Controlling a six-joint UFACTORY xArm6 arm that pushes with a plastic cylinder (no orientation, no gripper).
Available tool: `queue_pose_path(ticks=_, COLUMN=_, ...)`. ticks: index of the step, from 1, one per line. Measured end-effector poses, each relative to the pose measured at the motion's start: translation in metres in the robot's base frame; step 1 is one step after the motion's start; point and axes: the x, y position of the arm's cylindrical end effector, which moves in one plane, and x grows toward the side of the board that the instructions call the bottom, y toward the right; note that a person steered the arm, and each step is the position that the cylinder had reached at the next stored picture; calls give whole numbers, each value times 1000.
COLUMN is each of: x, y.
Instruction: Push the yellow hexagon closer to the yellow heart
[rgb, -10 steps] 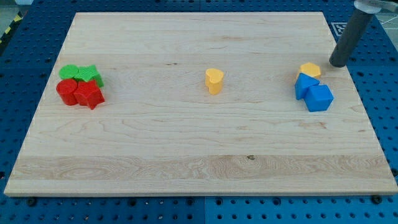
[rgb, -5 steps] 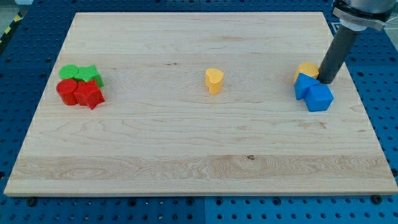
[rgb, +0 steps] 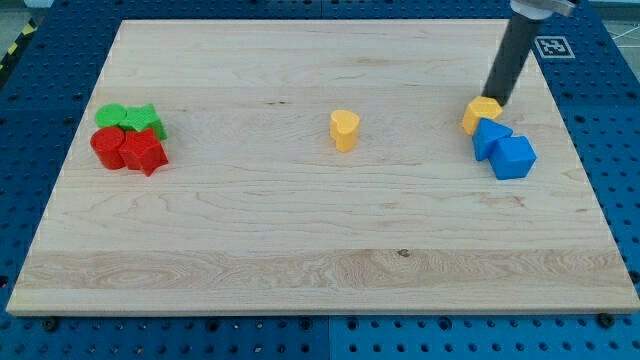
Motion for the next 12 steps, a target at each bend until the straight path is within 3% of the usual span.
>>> queue_pose_path(ticks=1, x=0, y=22)
queue_pose_path(ticks=2, x=28, y=24)
queue_pose_path(ticks=4, x=56, y=1)
queue_pose_path(ticks=7, x=-30, y=-66)
queue_pose_path(ticks=8, x=-40, y=-73)
queue_pose_path(ticks=12, x=-4, y=-84)
